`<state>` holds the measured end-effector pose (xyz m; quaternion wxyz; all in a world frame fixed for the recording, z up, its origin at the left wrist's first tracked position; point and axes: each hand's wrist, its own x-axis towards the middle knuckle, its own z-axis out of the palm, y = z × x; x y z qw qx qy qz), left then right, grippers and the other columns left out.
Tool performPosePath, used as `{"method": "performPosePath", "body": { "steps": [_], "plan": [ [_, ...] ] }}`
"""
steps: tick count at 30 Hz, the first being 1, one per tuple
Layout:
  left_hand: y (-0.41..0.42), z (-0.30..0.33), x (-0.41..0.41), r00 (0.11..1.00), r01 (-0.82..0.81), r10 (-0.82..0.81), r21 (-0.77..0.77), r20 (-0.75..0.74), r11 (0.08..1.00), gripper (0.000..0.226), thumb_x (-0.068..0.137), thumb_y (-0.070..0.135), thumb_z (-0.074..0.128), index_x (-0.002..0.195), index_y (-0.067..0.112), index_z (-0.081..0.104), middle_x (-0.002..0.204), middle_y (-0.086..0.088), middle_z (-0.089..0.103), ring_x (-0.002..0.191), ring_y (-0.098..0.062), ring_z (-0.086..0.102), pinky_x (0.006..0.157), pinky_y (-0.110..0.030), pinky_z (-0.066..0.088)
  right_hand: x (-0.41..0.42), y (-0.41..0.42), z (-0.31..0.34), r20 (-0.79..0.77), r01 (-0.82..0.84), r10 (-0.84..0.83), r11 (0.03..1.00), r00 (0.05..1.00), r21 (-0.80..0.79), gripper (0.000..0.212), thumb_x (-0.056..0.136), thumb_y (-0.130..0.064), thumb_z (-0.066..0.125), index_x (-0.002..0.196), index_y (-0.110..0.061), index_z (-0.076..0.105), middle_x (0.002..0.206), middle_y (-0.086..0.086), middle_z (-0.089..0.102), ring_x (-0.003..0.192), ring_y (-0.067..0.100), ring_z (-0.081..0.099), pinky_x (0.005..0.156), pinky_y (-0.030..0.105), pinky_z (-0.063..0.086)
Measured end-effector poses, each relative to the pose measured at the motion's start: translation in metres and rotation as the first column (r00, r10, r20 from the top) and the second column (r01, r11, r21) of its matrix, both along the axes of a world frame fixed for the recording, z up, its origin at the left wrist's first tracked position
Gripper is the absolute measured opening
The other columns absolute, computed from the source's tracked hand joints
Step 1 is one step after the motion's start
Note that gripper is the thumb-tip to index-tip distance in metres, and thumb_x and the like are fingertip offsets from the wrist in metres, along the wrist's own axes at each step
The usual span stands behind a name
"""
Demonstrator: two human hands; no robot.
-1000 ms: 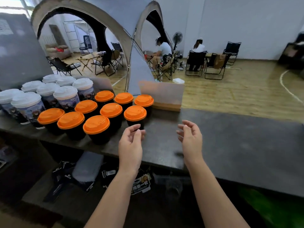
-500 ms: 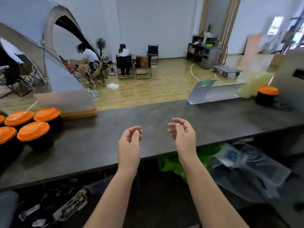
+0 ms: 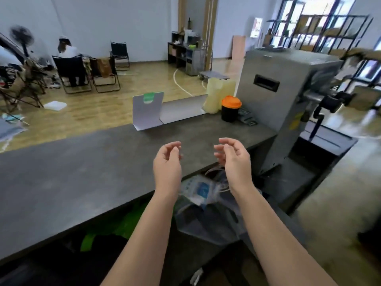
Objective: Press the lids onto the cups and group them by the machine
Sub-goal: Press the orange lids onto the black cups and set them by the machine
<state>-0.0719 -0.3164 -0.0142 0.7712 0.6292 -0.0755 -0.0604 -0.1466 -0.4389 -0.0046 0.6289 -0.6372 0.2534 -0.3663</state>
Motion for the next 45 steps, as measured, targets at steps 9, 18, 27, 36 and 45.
{"method": "performPosePath", "body": {
  "steps": [9,18,27,36,45],
  "plan": [
    [-0.110,0.004,0.045,0.993,0.119,-0.120,0.094,0.010,0.988,0.022,0.101,0.014,0.048,0.098,0.024,0.067,0.097,0.008,0.069,0.089,-0.007,0.062,0.086,-0.025,0.052,0.035,-0.107,-0.009,-0.061,0.132,-0.129,0.990,0.990,0.044,0.020,0.099,-0.014,0.045,0.105,-0.022,0.062,0.103,-0.001,0.067,0.092,0.013,0.063,0.081,0.030,0.054],
    [-0.231,0.014,0.145,0.982,0.191,-0.188,0.149,-0.033,0.970,0.022,0.101,0.028,0.046,0.118,0.024,0.059,0.112,0.007,0.061,0.107,-0.012,0.055,0.088,-0.025,0.038,0.148,-0.207,-0.009,-0.091,0.171,-0.167,0.985,0.982,0.036,0.026,0.101,-0.023,0.044,0.125,-0.025,0.053,0.108,-0.015,0.057,0.105,0.004,0.055,0.096,0.030,0.047],
    [-0.322,0.004,0.181,0.952,0.299,-0.278,0.190,-0.128,0.935,0.050,0.107,0.038,0.023,0.152,0.020,0.034,0.153,-0.003,0.042,0.141,-0.021,0.036,0.107,-0.031,0.027,0.215,-0.269,-0.010,-0.110,0.211,-0.213,0.977,0.971,-0.026,0.042,0.105,-0.030,0.034,0.146,-0.021,0.037,0.144,-0.003,0.045,0.117,0.002,0.040,0.093,0.021,0.033],
    [-0.301,0.004,0.150,0.979,0.197,-0.181,0.199,-0.095,0.960,0.049,0.107,0.040,0.026,0.154,0.028,0.026,0.150,-0.001,0.042,0.138,-0.022,0.039,0.109,-0.034,0.032,0.196,-0.244,-0.015,-0.062,0.051,-0.051,0.999,0.997,-0.002,0.034,0.104,-0.037,0.038,0.128,-0.023,0.058,0.126,-0.002,0.058,0.116,0.015,0.056,0.097,0.032,0.048],
    [-0.165,0.013,0.087,0.989,-0.146,0.150,0.166,-0.013,0.975,0.043,0.107,0.040,0.029,0.149,0.029,0.033,0.136,0.003,0.048,0.123,-0.015,0.047,0.105,-0.034,0.039,0.157,-0.117,-0.001,0.047,-0.302,0.301,0.953,0.953,0.026,0.022,0.102,-0.028,0.044,0.118,-0.030,0.060,0.114,-0.012,0.061,0.112,0.013,0.058,0.096,0.031,0.049]
  ]
}}
